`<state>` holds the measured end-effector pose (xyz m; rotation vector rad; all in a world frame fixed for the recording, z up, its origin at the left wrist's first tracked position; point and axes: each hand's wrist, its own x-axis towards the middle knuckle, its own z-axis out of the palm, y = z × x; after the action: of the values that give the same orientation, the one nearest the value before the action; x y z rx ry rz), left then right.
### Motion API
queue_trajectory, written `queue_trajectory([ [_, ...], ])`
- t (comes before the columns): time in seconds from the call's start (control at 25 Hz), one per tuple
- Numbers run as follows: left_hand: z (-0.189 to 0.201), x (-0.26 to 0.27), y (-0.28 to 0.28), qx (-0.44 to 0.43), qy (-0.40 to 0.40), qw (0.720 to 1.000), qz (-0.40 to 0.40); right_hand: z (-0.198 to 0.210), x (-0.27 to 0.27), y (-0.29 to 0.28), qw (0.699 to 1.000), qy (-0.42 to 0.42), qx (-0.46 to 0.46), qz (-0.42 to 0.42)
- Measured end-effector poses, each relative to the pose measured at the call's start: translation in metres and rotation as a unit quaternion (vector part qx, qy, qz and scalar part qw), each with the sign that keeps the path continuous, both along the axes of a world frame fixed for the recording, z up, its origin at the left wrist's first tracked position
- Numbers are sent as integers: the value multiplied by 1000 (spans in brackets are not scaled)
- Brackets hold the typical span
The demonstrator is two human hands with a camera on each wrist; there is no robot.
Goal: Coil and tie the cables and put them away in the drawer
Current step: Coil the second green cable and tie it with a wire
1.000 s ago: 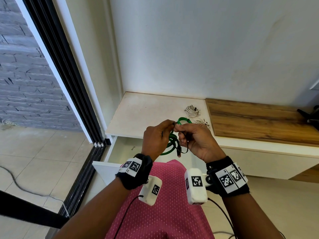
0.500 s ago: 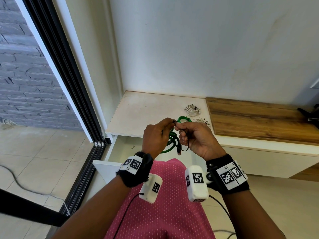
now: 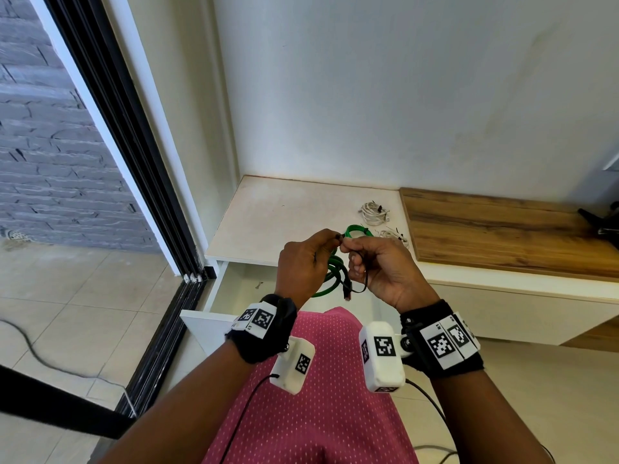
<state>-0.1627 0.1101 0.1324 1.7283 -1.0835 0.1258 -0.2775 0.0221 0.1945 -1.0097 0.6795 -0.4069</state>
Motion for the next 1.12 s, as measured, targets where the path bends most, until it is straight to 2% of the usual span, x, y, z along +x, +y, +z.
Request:
queue_trajectory([
  [0.48, -3, 3, 1, 15, -78, 997, -2, -3, 0, -2, 1000, 5, 20, 10],
  [0.56, -3, 4, 1, 23, -82, 996, -1, -5, -1, -3, 1000, 8, -1, 19],
  [0.72, -4, 6, 4, 59, -124, 991, 2, -10, -4, -7, 994, 23, -106, 29],
  [0.84, -3, 4, 6, 99, -191, 977, 5, -10, -3, -9, 994, 30, -93, 50],
  [1.0, -7, 4, 7, 144, -234, 962, 8, -6, 1, -11, 991, 104, -67, 60],
  [1.12, -5, 3, 4, 178, -198, 964, -6, -7, 7, -11, 984, 151, -94, 28],
])
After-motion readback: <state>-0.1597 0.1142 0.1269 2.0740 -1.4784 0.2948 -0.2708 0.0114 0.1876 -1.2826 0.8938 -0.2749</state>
